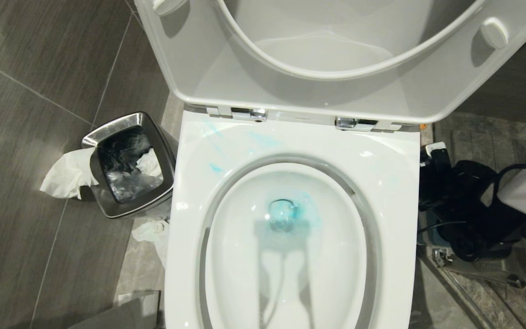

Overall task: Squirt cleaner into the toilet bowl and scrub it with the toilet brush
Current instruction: Place the cleaning agent on the floor, then scrub the toilet bowl

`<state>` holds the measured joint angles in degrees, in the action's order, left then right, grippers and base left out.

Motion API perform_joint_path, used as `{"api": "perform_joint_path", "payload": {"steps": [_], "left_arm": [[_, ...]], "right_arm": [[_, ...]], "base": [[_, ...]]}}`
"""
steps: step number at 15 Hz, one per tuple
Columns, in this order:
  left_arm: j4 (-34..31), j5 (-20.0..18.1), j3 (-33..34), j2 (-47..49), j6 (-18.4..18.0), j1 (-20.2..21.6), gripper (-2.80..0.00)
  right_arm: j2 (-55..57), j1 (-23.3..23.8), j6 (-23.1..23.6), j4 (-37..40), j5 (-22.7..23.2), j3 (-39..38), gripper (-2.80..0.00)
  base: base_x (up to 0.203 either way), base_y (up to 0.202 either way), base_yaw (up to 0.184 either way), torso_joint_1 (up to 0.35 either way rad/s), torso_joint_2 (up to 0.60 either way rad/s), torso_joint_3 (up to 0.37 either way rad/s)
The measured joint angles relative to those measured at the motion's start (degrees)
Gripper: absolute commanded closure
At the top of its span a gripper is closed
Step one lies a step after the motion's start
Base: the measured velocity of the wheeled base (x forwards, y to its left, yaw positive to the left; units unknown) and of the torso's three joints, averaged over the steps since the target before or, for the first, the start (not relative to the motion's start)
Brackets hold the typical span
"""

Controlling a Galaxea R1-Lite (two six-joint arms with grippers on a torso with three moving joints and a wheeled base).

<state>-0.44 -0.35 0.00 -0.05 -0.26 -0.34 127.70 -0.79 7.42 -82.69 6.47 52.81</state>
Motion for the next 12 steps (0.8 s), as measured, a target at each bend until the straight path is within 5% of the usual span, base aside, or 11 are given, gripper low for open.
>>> {"api": "perform_joint_path", "payload": {"steps": [4, 12], "left_arm": [[0.02, 0.01, 0.0, 0.0, -0.02, -0.01, 0.0], [0.02, 0.0, 0.0, 0.0, -0.01, 0.01, 0.0]], "right_arm": [[-11.32, 1.43, -0.04, 0.33, -1.0, -8.83, -2.8], [-30.94, 3.18, -0.18, 14.16, -1.33, -10.59, -2.8]], "base": [[0.0, 0.0, 0.0, 0.0, 0.0, 0.0], [0.0, 0.0, 0.0, 0.0, 0.0, 0.0]]}}
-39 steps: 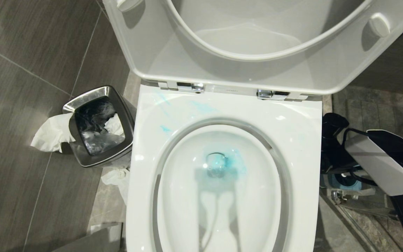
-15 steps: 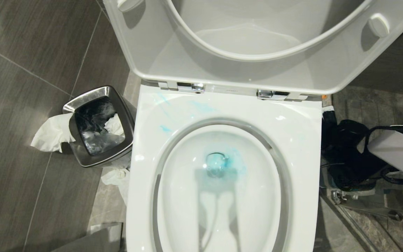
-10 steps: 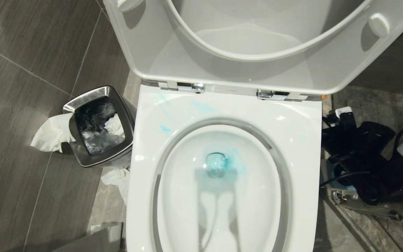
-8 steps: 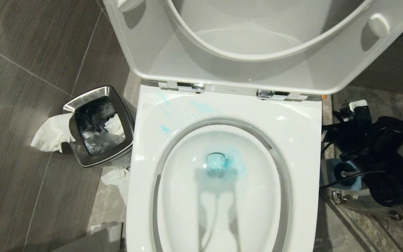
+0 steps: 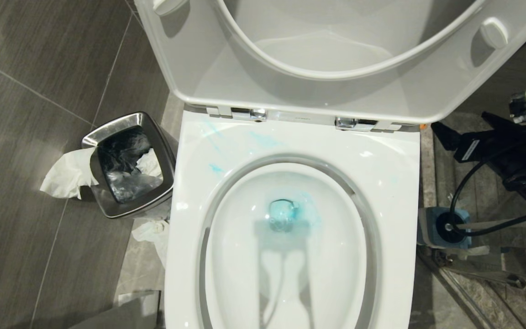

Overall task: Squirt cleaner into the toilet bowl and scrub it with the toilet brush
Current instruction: Scrub the toilet bowl

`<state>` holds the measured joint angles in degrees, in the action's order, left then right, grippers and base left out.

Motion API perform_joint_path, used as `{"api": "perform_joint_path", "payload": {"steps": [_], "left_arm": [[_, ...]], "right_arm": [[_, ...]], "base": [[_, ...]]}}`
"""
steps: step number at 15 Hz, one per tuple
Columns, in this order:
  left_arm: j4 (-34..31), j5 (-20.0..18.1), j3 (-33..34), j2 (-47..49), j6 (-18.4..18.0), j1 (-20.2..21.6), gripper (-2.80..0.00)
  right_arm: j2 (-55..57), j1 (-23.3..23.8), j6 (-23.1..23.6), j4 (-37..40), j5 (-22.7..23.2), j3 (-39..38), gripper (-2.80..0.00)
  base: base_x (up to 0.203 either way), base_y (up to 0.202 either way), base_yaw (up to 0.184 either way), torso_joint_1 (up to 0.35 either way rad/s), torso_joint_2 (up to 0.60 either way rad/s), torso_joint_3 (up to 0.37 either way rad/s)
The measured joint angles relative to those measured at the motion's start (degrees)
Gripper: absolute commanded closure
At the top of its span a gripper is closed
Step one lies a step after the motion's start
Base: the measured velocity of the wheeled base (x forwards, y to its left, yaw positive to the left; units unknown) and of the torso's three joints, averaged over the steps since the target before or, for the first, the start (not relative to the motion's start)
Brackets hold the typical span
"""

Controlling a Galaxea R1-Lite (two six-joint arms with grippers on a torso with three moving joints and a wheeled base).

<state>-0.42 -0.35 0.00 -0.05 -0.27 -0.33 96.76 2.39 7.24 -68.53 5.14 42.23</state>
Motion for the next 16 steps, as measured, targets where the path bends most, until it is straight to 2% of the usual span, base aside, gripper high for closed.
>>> {"api": "perform_joint_path", "payload": {"steps": [4, 6, 7, 16], "left_arm": [[-0.02, 0.0, 0.0, 0.0, 0.0, -0.02, 0.0], [-0.02, 0.0, 0.0, 0.0, 0.0, -0.02, 0.0], [-0.02, 0.0, 0.0, 0.0, 0.0, -0.02, 0.0], [-0.02, 0.0, 0.0, 0.0, 0.02, -0.02, 0.0]], "right_arm": [[-5.62, 0.3, 0.02, 6.91, 0.46, 3.44, -2.8], [-6.77, 0.33, -0.02, 7.65, 1.05, 5.15, -2.8], [-7.09, 0.33, 0.0, 7.7, 1.13, 5.65, 0.0], [-10.58, 0.33, -0.03, 12.49, 1.07, 7.33, 0.0]], "base": [[0.0, 0.0, 0.0, 0.0, 0.0, 0.0], [0.0, 0.0, 0.0, 0.0, 0.0, 0.0], [0.0, 0.0, 0.0, 0.0, 0.0, 0.0], [0.0, 0.0, 0.0, 0.0, 0.0, 0.0]]}}
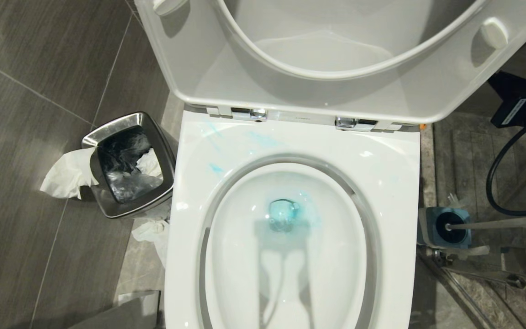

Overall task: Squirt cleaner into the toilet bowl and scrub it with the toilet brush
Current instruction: Scrub the toilet bowl

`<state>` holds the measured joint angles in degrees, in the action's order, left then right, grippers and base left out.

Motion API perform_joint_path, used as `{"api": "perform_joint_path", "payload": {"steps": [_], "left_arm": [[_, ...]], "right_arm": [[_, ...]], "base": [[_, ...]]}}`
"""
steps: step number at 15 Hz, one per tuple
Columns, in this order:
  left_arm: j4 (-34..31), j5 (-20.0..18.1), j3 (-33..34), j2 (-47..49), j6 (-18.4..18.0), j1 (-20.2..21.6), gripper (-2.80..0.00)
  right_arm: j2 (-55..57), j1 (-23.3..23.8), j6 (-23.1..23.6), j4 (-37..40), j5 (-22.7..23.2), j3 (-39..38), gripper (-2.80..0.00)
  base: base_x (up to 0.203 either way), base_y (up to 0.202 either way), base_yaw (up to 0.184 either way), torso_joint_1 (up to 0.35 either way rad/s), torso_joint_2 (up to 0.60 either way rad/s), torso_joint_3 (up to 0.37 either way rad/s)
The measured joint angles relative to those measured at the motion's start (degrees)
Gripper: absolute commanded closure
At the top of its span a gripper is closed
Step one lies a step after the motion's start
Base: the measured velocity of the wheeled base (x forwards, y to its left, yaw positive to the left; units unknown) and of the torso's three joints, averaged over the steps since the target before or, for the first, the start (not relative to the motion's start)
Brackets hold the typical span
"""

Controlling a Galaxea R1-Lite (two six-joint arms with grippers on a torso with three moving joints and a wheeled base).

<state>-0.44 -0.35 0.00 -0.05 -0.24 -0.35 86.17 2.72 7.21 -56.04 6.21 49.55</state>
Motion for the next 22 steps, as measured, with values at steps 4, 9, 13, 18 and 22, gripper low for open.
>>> {"api": "perform_joint_path", "payload": {"steps": [4, 9, 13, 18, 22], "left_arm": [[0.0, 0.02, 0.0, 0.0, -0.04, 0.0, 0.0], [0.0, -0.02, 0.0, 0.0, 0.0, 0.0, 0.0], [0.0, 0.01, 0.0, 0.0, -0.02, 0.0, 0.0], [0.02, -0.02, 0.0, 0.0, 0.0, 0.02, 0.0], [0.01, 0.01, 0.0, 0.0, -0.02, 0.02, 0.0]], "right_arm": [[-2.9, 0.02, 0.29, 2.36, -0.04, 0.46, 0.0], [-8.39, 0.09, 0.38, 8.34, -0.1, 0.69, 0.0], [-12.97, 0.11, 1.1, 14.01, -1.29, 0.63, 0.0], [-17.86, 0.15, 1.33, 20.58, -9.6, -0.23, 0.0], [-24.37, 0.28, 1.05, 28.74, -8.94, -4.03, 0.0]], "base": [[0.0, 0.0, 0.0, 0.0, 0.0, 0.0], [0.0, 0.0, 0.0, 0.0, 0.0, 0.0], [0.0, 0.0, 0.0, 0.0, 0.0, 0.0], [0.0, 0.0, 0.0, 0.0, 0.0, 0.0], [0.0, 0.0, 0.0, 0.0, 0.0, 0.0]]}}
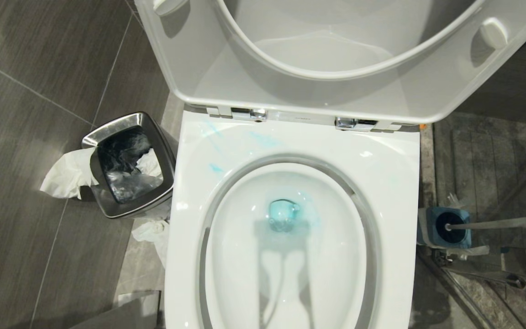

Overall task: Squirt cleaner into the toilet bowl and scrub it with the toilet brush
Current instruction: Scrub the toilet bowl

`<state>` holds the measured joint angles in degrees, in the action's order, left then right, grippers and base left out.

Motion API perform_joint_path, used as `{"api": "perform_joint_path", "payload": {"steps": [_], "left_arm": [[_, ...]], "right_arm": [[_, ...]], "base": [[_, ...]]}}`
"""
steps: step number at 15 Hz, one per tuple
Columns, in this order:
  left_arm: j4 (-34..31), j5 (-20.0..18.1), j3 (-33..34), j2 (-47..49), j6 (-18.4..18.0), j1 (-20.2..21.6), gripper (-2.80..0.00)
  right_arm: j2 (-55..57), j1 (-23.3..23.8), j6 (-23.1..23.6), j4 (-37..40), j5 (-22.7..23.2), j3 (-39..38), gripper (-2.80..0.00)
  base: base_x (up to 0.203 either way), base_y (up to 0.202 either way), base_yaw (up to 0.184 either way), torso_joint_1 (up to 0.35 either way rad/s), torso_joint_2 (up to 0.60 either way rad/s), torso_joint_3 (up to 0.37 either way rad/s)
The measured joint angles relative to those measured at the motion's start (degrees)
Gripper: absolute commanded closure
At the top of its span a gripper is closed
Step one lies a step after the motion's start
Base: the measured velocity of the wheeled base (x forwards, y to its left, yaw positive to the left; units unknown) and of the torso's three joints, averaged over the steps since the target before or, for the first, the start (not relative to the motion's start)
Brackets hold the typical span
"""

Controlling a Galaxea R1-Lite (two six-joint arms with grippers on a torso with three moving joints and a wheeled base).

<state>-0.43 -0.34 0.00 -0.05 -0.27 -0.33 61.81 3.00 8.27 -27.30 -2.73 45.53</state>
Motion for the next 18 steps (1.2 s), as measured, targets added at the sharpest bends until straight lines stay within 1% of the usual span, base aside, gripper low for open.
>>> {"api": "perform_joint_path", "payload": {"steps": [1, 3, 5, 7, 8, 9, 10, 14, 15, 16, 18], "left_arm": [[0.0, -0.01, 0.0, 0.0, 0.0, 0.0, 0.0], [-0.01, -0.01, 0.0, 0.0, -0.01, 0.0, 0.0], [-0.01, -0.01, 0.0, 0.0, 0.02, 0.0, 0.0], [-0.01, 0.01, 0.0, 0.0, 0.0, 0.0, 0.0], [-0.01, 0.01, 0.0, 0.0, 0.0, 0.0, 0.0], [-0.01, -0.04, 0.0, 0.0, 0.02, 0.0, 0.0], [-0.01, -0.01, 0.0, 0.0, 0.02, 0.0, 0.0], [-0.01, -0.03, 0.0, 0.0, 0.05, 0.0, 0.0], [-0.01, -0.02, 0.0, 0.0, 0.02, 0.0, 0.0], [-0.01, 0.01, 0.0, 0.0, 0.0, 0.0, 0.0], [-0.01, -0.01, 0.0, 0.0, 0.03, 0.0, 0.0]], "right_arm": [[-2.23, 0.0, -0.09, 2.28, 1.0, -1.94, 0.0], [-6.75, 0.17, -0.24, 6.16, 4.37, -7.3, 0.0], [-11.22, 1.39, -0.44, 11.77, 6.28, -12.13, 0.0], [-14.38, 4.81, -0.72, 19.18, 7.21, -13.89, 0.0], [-15.23, 6.49, -0.72, 20.68, 7.72, -14.42, 0.0], [-15.82, 7.29, -0.65, 19.96, 7.93, -15.73, 0.0], [-16.22, 7.75, -0.54, 17.49, 7.99, -18.07, 0.0], [-16.58, 8.19, 0.49, -0.01, 8.02, -32.71, 0.0], [-16.69, 8.29, 0.44, -3.37, 8.02, -35.49, 0.0], [-16.8, 8.41, 0.1, -5.19, 7.98, -37.84, 0.0], [-16.99, 8.5, -0.46, -5.74, 7.91, -41.82, 0.0]], "base": [[0.0, 0.0, 0.0, 0.0, 0.0, 0.0], [0.0, 0.0, 0.0, 0.0, 0.0, 0.0], [0.0, 0.0, 0.0, 0.0, 0.0, 0.0], [0.0, 0.0, 0.0, 0.0, 0.0, 0.0], [0.0, 0.0, 0.0, 0.0, 0.0, 0.0], [0.0, 0.0, 0.0, 0.0, 0.0, 0.0], [0.0, 0.0, 0.0, 0.0, 0.0, 0.0], [0.0, 0.0, 0.0, 0.0, 0.0, 0.0], [0.0, 0.0, 0.0, 0.0, 0.0, 0.0], [0.0, 0.0, 0.0, 0.0, 0.0, 0.0], [0.0, 0.0, 0.0, 0.0, 0.0, 0.0]]}}
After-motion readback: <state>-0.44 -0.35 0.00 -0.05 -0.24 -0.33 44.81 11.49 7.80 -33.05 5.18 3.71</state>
